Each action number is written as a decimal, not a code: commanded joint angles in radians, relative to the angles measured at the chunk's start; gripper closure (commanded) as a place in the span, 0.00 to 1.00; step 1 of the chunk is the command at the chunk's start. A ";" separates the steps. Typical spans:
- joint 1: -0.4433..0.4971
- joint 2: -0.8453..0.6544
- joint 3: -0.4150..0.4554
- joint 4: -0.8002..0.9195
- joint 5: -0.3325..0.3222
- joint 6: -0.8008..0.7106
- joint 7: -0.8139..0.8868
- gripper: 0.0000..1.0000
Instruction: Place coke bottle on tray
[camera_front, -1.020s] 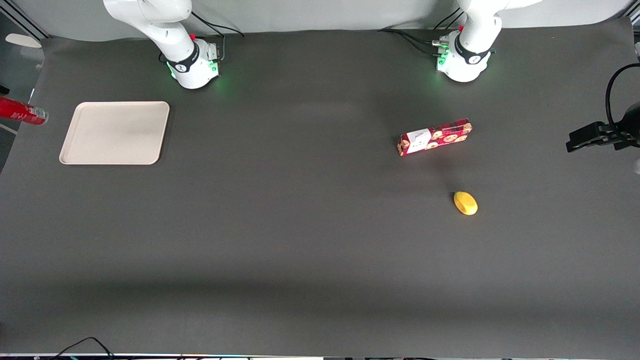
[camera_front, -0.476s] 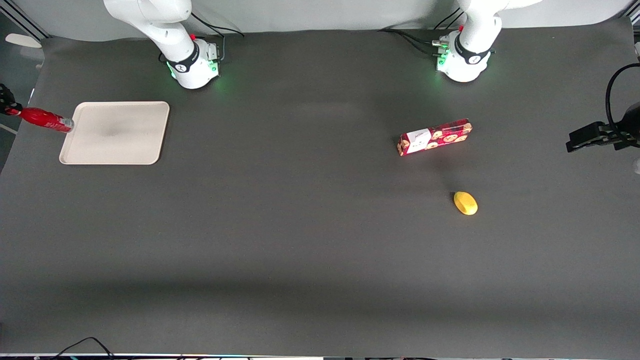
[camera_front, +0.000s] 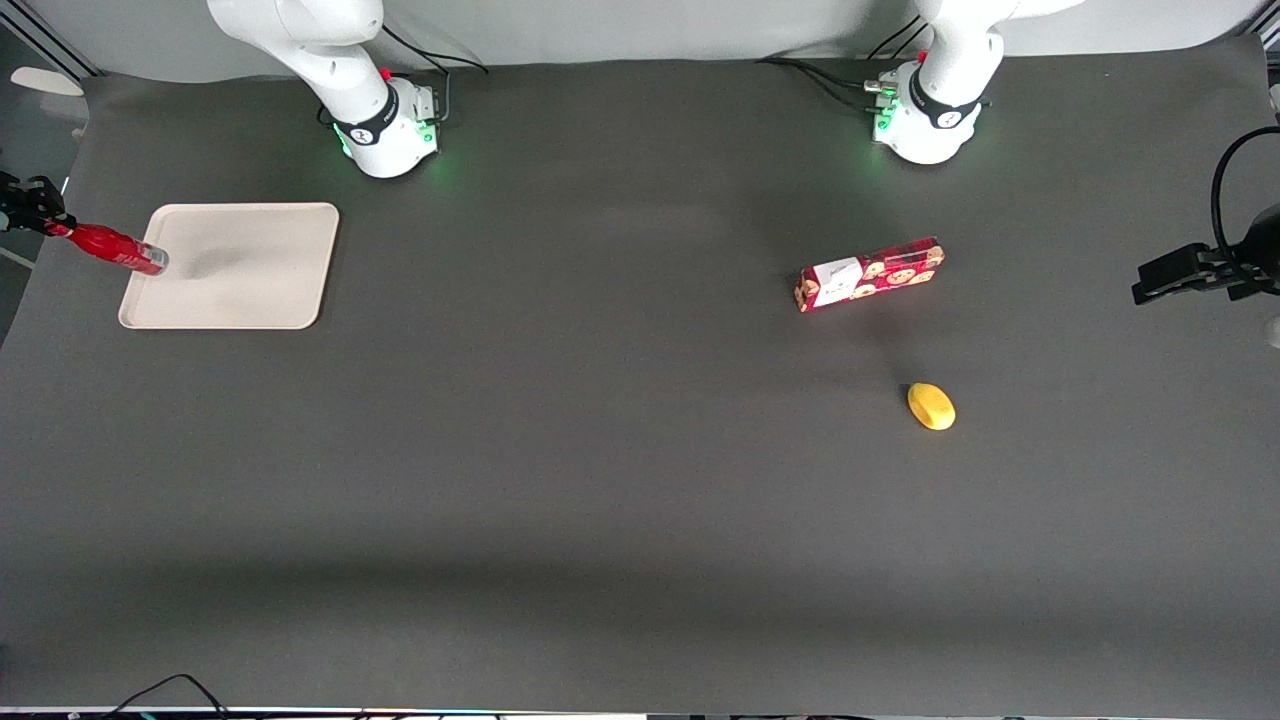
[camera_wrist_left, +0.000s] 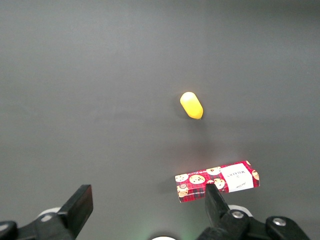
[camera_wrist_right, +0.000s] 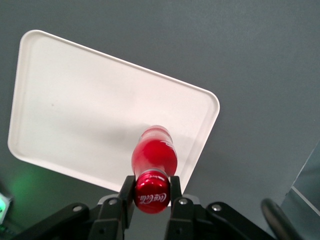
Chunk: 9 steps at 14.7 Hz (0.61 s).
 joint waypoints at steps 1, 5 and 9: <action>0.006 -0.043 -0.034 -0.054 -0.025 0.064 -0.024 0.96; 0.006 -0.040 -0.061 -0.100 -0.019 0.141 -0.029 0.94; 0.006 -0.037 -0.086 -0.119 -0.014 0.178 -0.040 0.90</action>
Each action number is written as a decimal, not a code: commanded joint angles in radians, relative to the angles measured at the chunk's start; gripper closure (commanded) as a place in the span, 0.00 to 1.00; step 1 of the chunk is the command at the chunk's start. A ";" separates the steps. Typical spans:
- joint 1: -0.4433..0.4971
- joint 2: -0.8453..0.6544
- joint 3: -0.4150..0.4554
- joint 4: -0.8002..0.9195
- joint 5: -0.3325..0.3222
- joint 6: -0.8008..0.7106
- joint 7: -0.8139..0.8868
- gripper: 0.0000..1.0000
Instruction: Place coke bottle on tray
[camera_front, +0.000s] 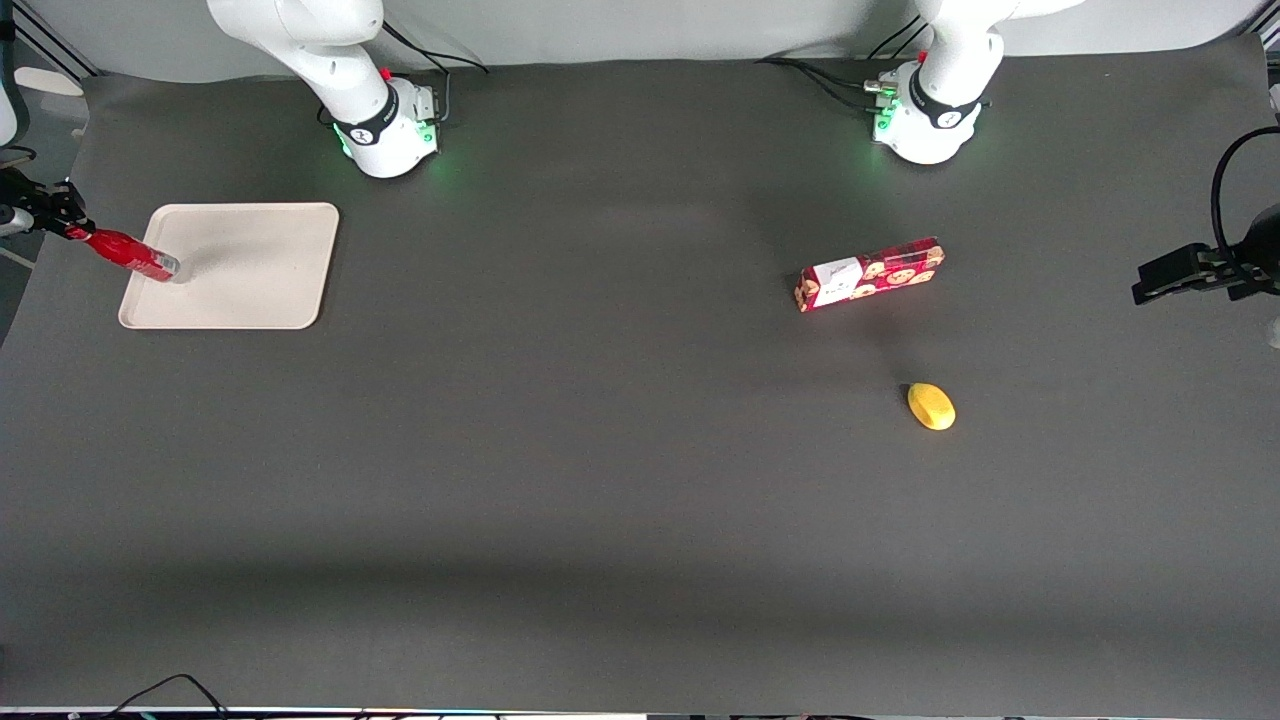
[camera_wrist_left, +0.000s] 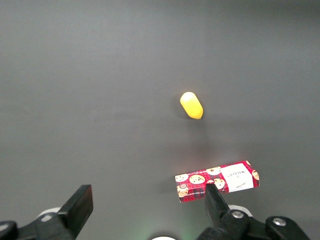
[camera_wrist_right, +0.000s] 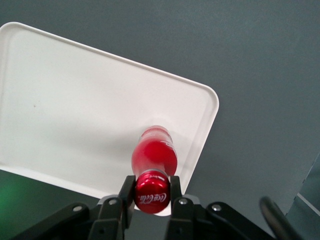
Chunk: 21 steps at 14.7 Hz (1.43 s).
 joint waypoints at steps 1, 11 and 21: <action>0.005 -0.035 -0.026 -0.039 -0.011 0.057 -0.034 0.89; 0.027 -0.041 -0.017 -0.018 -0.008 0.007 -0.011 0.00; 0.013 -0.051 0.510 0.516 0.144 -0.649 0.502 0.00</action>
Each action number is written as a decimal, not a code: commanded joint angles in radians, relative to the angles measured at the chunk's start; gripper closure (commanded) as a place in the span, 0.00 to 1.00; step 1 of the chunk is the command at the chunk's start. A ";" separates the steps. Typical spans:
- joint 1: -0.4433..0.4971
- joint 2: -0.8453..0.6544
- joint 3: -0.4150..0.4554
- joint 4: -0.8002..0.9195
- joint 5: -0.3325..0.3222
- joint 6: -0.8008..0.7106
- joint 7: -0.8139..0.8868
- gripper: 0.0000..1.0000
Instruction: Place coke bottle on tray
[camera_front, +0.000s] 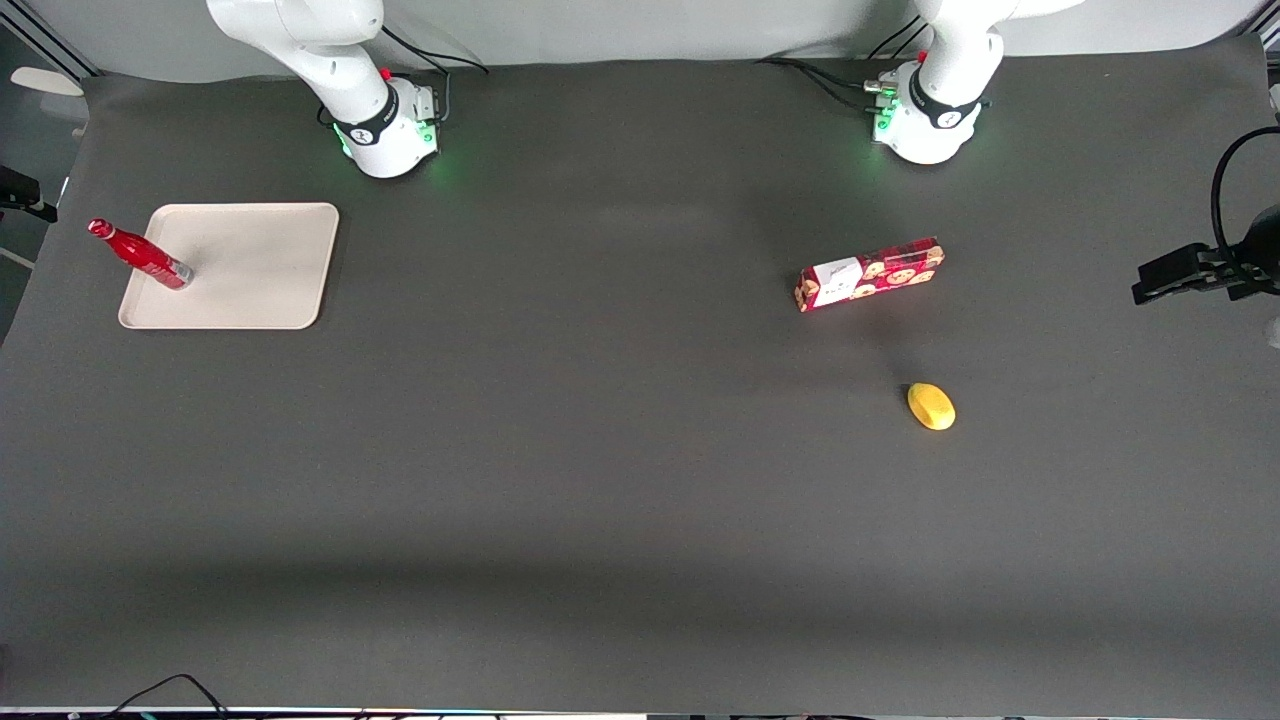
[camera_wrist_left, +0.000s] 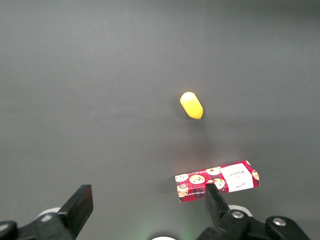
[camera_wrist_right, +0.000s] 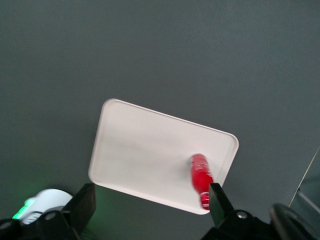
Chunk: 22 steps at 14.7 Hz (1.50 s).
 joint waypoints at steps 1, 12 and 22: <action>-0.002 0.012 0.194 0.146 0.048 -0.136 0.279 0.00; 0.009 0.135 0.488 0.333 0.082 -0.140 0.720 0.00; 0.006 0.156 0.483 0.326 0.137 -0.140 0.726 0.00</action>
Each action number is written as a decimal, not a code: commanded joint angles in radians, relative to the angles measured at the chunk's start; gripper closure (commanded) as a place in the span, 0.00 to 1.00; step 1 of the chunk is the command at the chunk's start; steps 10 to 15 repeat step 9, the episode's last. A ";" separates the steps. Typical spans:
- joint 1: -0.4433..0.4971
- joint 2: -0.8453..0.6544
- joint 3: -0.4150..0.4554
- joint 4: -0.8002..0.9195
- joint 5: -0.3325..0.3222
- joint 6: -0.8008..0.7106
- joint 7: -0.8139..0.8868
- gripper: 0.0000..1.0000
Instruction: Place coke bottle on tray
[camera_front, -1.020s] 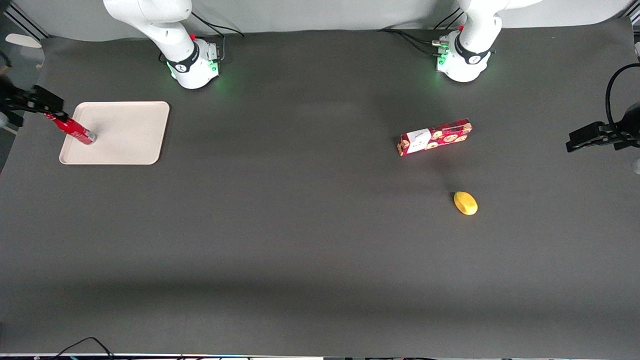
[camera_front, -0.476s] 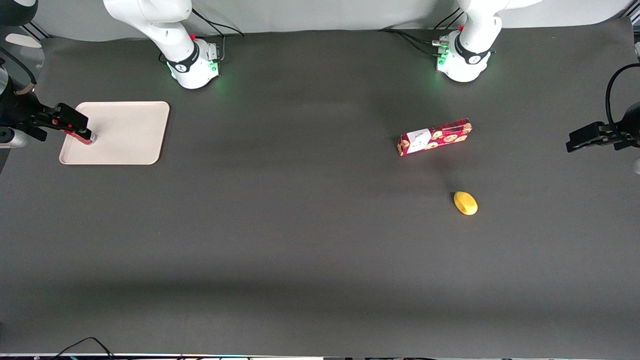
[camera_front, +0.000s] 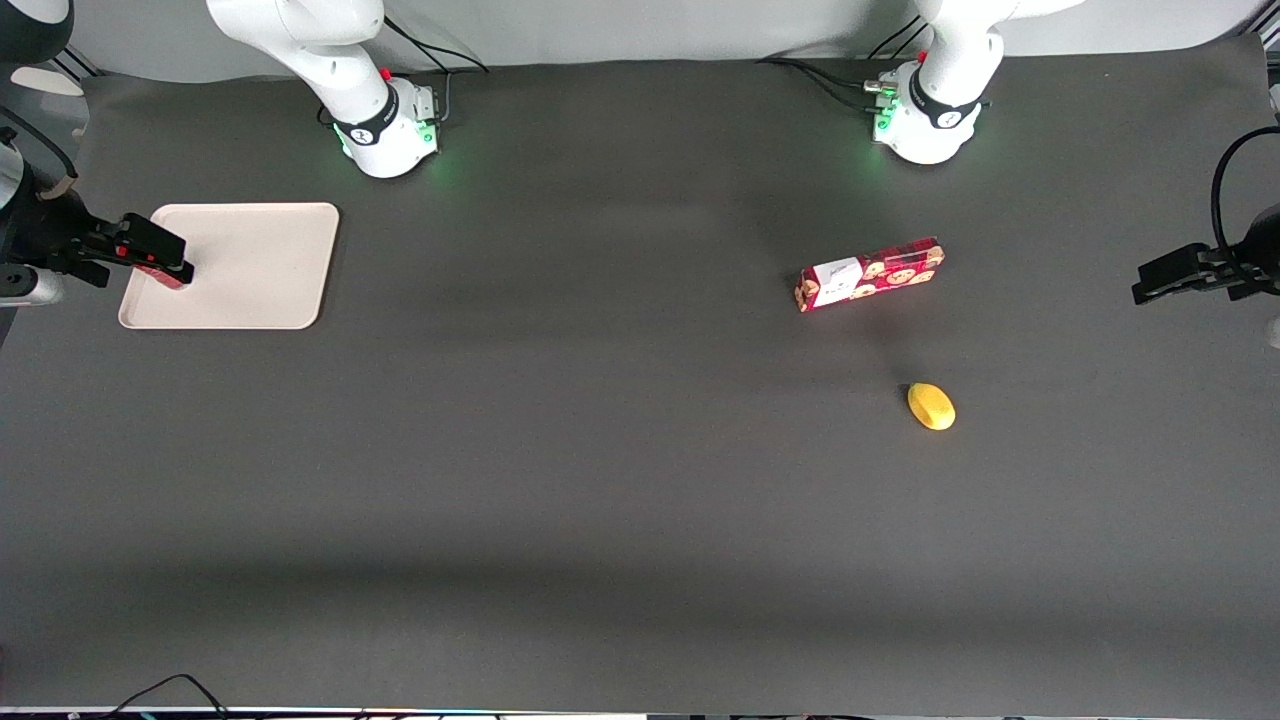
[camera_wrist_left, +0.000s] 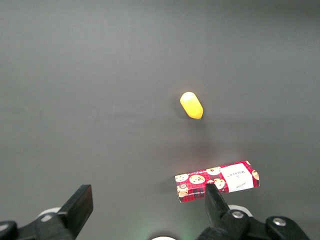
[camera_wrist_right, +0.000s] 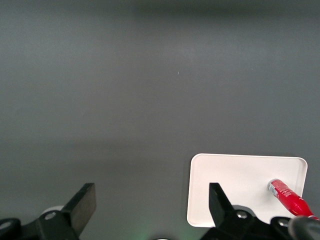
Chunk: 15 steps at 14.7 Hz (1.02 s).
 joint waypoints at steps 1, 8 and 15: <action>-0.002 0.016 0.001 0.024 0.021 -0.018 0.025 0.00; -0.002 0.018 -0.001 0.029 0.018 -0.018 0.028 0.00; 0.000 0.018 -0.001 0.029 0.015 -0.018 0.031 0.00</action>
